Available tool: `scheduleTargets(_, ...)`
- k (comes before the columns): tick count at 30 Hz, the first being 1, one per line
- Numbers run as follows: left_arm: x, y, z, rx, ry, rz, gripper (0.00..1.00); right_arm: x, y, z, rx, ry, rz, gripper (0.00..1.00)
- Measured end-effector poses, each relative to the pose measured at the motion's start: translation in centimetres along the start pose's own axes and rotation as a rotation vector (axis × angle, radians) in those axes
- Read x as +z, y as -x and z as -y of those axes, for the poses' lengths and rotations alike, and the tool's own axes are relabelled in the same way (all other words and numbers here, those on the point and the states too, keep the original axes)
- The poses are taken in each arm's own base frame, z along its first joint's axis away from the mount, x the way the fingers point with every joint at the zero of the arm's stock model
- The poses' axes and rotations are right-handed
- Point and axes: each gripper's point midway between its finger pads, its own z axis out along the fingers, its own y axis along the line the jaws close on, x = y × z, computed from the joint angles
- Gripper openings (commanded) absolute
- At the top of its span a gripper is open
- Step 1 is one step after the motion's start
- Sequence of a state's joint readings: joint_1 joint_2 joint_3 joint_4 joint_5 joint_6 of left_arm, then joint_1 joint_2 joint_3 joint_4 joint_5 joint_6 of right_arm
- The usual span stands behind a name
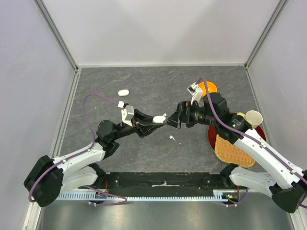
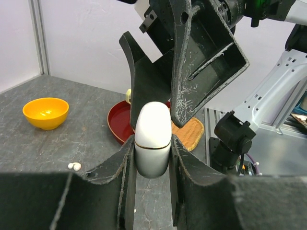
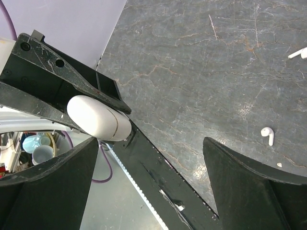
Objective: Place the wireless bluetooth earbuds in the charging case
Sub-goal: Open the charging case.
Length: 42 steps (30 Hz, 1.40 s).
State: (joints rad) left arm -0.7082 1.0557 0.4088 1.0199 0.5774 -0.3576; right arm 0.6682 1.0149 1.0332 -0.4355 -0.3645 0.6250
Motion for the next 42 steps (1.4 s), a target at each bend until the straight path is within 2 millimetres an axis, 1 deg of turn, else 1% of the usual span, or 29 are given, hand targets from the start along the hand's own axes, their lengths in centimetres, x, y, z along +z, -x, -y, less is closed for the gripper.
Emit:
scheduleTargets(9, 0.1, 0.1, 0.6, 0.005, -0.042, -0.011, 0.02, 0.1, 0.2, -0.5, 0.027, 0.016, 0.007, 0.98)
scheduleTargets(14, -0.1, -0.6, 1.4, -0.005, -0.084, -0.041, 0.02, 0.2, 1.2, -1.0, 0.047, 0.028, 0.047, 0.98)
scheduleTargets(17, -0.2, -0.6, 1.8, -0.005, -0.103, -0.047, 0.02, 0.2, 1.5, -1.2, 0.055, 0.033, 0.063, 0.98)
scheduleTargets(23, -0.3, -0.5, 1.8, -0.009, -0.093, -0.049, 0.02, 0.2, 2.1, -2.2, 0.061, 0.081, 0.077, 0.98)
scheduleTargets(25, -0.3, -0.5, 1.6, -0.012, -0.08, -0.05, 0.02, -0.1, 2.4, -2.8, 0.059, 0.107, 0.09, 0.98)
scheduleTargets(29, -0.7, -0.5, 1.2, -0.017, -0.037, -0.051, 0.02, -1.3, 3.3, -4.0, 0.05, 0.141, 0.141, 0.98)
scheduleTargets(32, -1.3, -0.5, 1.2, -0.014, -0.016, -0.051, 0.02, -2.3, 4.3, -4.3, 0.048, 0.134, 0.201, 0.97)
scheduleTargets(34, -1.8, -0.1, 1.5, -0.003, -0.004, -0.05, 0.02, -2.8, 5.0, -3.6, 0.058, 0.087, 0.251, 0.96)
scheduleTargets(36, -2.2, 0.5, 1.7, 0.017, 0.004, -0.042, 0.02, -3.0, 5.4, -2.1, 0.078, 0.017, 0.277, 0.91)
scheduleTargets(37, -2.5, 0.9, 1.9, 0.031, 0.01, -0.037, 0.02, -3.0, 5.5, -1.1, 0.09, -0.029, 0.286, 0.89)
scheduleTargets(39, -3.1, 1.9, 2.4, 0.063, 0.014, -0.022, 0.02, -2.8, 5.6, 1.5, 0.116, -0.13, 0.289, 0.87)
scheduleTargets(42, -4.0, 3.1, 3.1, 0.102, 0.021, 0.0, 0.02, -2.4, 5.0, 5.5, 0.153, -0.271, 0.257, 0.87)
